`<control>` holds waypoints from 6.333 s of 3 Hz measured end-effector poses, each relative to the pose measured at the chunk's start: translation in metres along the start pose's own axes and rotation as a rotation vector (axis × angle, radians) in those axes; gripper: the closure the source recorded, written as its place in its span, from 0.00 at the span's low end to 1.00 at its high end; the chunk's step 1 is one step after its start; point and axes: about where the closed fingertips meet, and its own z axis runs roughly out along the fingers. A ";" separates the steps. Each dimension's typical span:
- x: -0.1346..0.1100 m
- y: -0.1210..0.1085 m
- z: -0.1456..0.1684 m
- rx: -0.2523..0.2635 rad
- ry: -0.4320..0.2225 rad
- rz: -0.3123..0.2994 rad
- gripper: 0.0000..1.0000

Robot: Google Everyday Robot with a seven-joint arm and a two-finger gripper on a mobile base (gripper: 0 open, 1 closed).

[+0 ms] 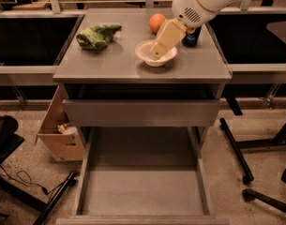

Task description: Place green jalapeno chip bag into middle drawer

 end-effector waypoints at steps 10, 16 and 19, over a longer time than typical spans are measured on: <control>-0.106 -0.077 0.351 -0.159 -0.265 0.271 0.42; -0.148 -0.105 0.194 -0.006 -0.211 0.111 1.00; -0.177 -0.090 -0.121 0.404 -0.487 0.348 1.00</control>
Offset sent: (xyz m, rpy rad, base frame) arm 0.1070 0.0191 -0.0140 0.1683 -0.1296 0.0639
